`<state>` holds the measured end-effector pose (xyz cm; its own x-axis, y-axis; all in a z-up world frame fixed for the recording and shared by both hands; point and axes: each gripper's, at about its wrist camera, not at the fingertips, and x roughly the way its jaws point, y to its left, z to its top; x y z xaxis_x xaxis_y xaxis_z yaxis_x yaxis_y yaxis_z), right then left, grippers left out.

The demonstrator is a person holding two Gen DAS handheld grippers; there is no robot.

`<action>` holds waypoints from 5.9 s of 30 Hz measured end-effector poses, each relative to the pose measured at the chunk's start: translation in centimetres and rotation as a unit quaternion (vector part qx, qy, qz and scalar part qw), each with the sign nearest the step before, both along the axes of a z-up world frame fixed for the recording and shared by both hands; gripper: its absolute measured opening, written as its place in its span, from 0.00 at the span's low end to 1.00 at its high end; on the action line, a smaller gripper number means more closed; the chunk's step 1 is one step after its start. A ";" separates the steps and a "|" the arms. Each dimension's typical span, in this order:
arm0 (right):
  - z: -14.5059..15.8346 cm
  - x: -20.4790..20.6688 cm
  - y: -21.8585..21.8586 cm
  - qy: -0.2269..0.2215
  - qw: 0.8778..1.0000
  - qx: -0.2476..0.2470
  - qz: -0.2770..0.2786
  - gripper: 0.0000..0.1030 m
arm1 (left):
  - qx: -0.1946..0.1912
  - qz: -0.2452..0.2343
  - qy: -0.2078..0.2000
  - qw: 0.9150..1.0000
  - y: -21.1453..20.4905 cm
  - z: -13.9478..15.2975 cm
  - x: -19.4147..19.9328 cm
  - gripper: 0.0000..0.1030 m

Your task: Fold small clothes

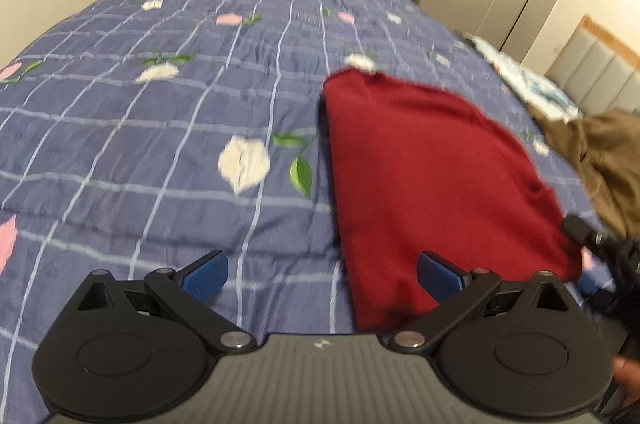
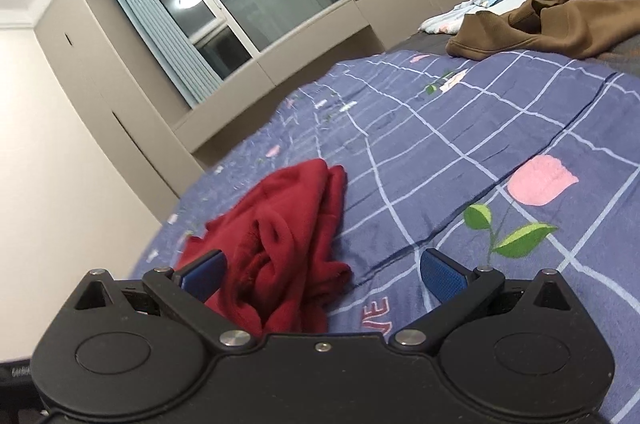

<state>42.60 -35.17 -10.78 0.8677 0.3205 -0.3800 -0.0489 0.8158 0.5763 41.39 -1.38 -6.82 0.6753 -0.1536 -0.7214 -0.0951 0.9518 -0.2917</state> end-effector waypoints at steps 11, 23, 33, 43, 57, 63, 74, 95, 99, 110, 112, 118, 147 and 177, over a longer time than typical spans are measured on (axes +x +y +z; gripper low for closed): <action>0.1 4.8 2.8 0.047 0.989 -0.004 0.137 1.00 | -0.033 -0.050 0.020 0.998 -0.5 -0.4 7.6 1.00; 0.6 5.5 3.2 0.056 0.994 0.001 0.096 0.87 | -0.095 -0.030 0.054 0.994 0.0 -1.3 10.4 0.83; 1.5 4.7 3.7 0.076 0.995 -0.022 0.055 0.46 | -0.081 -0.034 0.071 0.994 -0.9 -0.1 10.8 0.39; 6.2 3.9 7.8 0.029 0.991 -0.103 0.077 0.38 | -0.024 -0.061 0.016 0.998 -1.3 5.1 9.9 0.25; 9.3 0.3 18.8 -0.036 0.978 -0.131 0.160 0.38 | 0.025 -0.002 -0.020 0.999 7.5 9.2 3.1 0.24; 8.3 -2.2 22.6 -0.021 0.972 -0.139 0.188 0.37 | 0.019 0.029 -0.001 0.999 11.3 8.0 0.0 0.25; 5.9 -3.3 23.0 0.031 0.971 -0.152 0.181 0.40 | -0.024 0.060 0.034 0.997 13.4 3.2 -2.2 0.27; 9.2 -6.4 20.8 0.004 0.978 -0.147 0.145 0.96 | 0.013 0.081 0.009 0.997 13.0 6.3 -6.2 0.87; 10.7 -8.1 20.2 -0.020 0.979 -0.149 0.139 0.99 | 0.030 0.079 -0.015 0.996 12.4 8.0 -8.1 0.94; 13.8 -13.5 18.5 -0.068 0.979 -0.157 0.115 0.99 | 0.073 0.071 -0.074 0.992 10.1 11.3 -14.2 0.99; 14.2 -14.4 18.2 -0.074 0.978 -0.158 0.111 0.99 | 0.076 0.070 -0.081 0.991 9.8 11.7 -15.2 0.99; 15.1 -17.4 17.5 -0.095 0.976 -0.166 0.107 0.99 | 0.086 0.065 -0.097 0.989 8.9 12.1 -18.5 0.99; 10.7 -30.5 17.0 -0.135 0.952 -0.250 0.117 0.99 | 0.115 0.079 -0.141 0.980 6.1 7.6 -31.5 0.99; 8.0 -29.6 16.5 -0.103 0.956 -0.259 0.093 0.99 | 0.127 0.069 -0.117 0.983 5.6 4.6 -31.3 0.99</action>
